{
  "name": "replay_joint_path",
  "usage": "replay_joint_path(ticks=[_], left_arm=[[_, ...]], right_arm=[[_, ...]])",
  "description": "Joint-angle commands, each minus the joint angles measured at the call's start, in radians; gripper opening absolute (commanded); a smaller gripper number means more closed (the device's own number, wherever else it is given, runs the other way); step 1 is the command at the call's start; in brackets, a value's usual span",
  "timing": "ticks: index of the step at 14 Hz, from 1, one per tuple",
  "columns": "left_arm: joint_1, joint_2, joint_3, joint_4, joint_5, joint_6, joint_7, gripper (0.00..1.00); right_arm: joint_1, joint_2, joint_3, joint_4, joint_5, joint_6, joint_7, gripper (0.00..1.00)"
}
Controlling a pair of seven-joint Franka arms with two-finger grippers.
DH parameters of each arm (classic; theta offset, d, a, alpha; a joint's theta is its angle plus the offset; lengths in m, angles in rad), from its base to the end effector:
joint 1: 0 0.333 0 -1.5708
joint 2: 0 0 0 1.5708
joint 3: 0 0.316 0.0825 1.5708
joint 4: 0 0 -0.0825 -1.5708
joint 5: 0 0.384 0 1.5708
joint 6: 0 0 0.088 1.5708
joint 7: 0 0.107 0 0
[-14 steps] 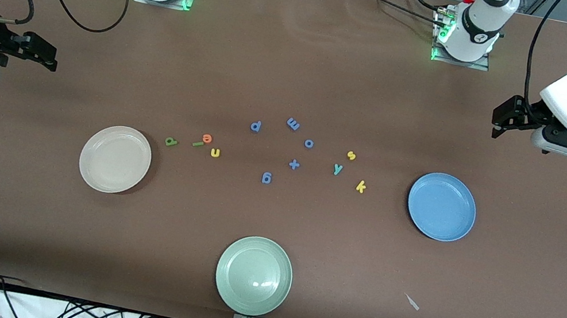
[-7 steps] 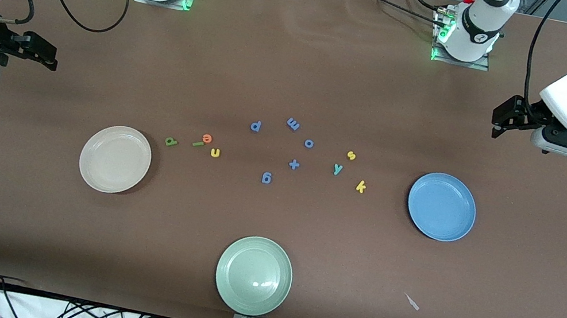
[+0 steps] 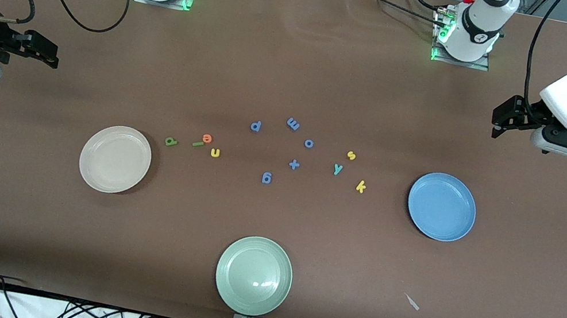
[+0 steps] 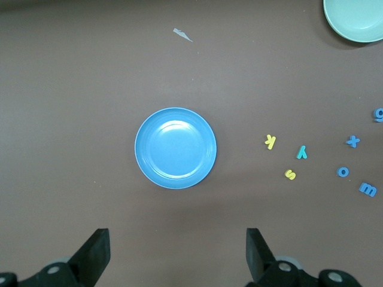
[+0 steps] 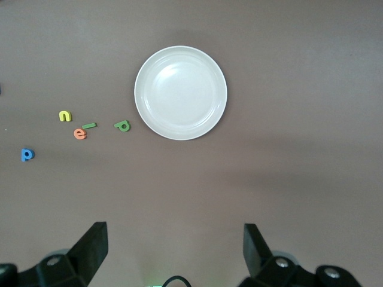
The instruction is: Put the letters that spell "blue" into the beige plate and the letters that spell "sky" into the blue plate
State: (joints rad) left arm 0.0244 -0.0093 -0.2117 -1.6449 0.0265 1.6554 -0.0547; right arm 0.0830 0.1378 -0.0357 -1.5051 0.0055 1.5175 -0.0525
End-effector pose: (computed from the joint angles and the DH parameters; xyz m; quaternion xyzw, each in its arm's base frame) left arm 0.5489 -0.1019 0.6019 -0.9976 0.0672 -0.0114 0.0129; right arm 0.5872 0.0298 0.5722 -0.9968 -0.0498 0.0626 0.0005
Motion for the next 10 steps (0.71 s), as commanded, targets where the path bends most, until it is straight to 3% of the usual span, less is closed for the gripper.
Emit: replay_joint_path(ticks=[1, 10], left_arm=[[0.008, -0.005, -0.003, 0.005, -0.013, -0.014, 0.018, 1.0], [0.009, -0.002, -0.003, -0.001, -0.013, -0.023, 0.027, 1.0]], right_arm=[[0.003, -0.006, 0.004, 0.003, 0.016, -0.017, 0.002, 1.0], [0.012, 0.025, 0.01, -0.006, 0.053, -0.004, 0.008, 1.0]])
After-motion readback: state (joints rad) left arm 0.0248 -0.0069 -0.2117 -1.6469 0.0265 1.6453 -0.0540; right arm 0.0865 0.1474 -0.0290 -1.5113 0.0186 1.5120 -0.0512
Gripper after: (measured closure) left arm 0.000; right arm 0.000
